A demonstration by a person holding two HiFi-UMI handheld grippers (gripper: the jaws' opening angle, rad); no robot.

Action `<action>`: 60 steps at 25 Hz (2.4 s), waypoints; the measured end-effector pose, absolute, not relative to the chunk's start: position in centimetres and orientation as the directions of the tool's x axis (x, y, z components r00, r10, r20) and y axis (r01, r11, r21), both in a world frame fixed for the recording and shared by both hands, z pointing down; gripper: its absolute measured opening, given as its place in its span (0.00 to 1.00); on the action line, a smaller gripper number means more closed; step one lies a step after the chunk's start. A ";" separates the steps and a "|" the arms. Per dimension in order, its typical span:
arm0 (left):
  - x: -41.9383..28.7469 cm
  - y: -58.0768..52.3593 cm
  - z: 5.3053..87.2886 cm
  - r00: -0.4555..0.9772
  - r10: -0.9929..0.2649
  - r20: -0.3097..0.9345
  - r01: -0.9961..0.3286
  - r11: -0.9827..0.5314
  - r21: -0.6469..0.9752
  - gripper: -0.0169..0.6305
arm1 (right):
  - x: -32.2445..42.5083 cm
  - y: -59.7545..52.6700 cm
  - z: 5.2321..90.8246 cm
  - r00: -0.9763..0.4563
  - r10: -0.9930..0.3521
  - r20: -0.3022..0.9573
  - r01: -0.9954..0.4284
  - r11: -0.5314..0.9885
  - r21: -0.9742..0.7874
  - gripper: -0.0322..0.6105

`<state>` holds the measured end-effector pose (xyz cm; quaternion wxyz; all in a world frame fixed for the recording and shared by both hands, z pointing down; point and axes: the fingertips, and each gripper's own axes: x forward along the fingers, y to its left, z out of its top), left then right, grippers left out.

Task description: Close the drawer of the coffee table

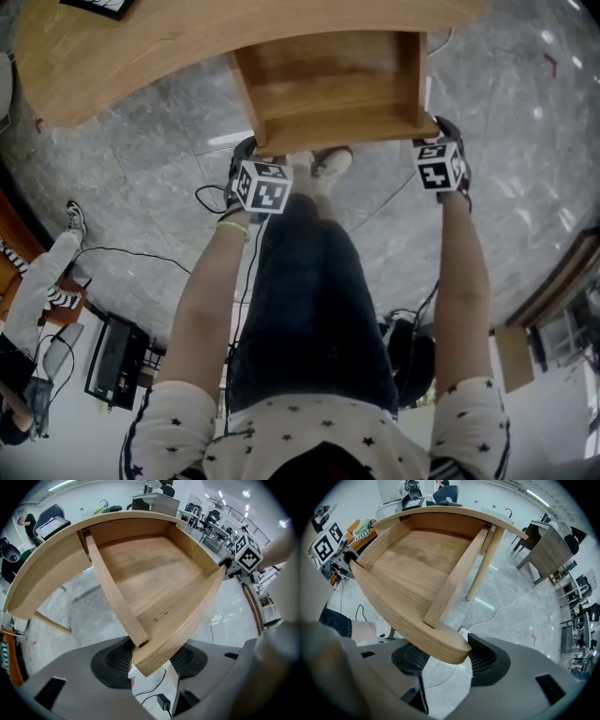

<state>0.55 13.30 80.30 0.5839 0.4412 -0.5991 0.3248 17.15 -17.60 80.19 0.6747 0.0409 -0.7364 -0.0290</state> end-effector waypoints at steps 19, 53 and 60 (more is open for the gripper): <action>-0.3 12.8 77.9 0.082 -0.154 0.985 -0.886 0.441 0.143 0.37 | 16.5 -17.9 77.9 -0.072 -0.075 0.995 -0.014 0.997 0.075 0.43; -4.8 10.7 77.2 0.044 -0.191 0.981 -0.888 0.442 0.126 0.37 | 12.2 -20.1 77.2 -0.094 -0.090 0.992 0.014 0.996 0.091 0.43; -5.6 10.2 77.2 0.030 -0.209 0.978 -0.889 0.442 0.122 0.37 | 11.7 -20.5 77.5 -0.093 -0.090 0.992 0.017 0.996 0.091 0.43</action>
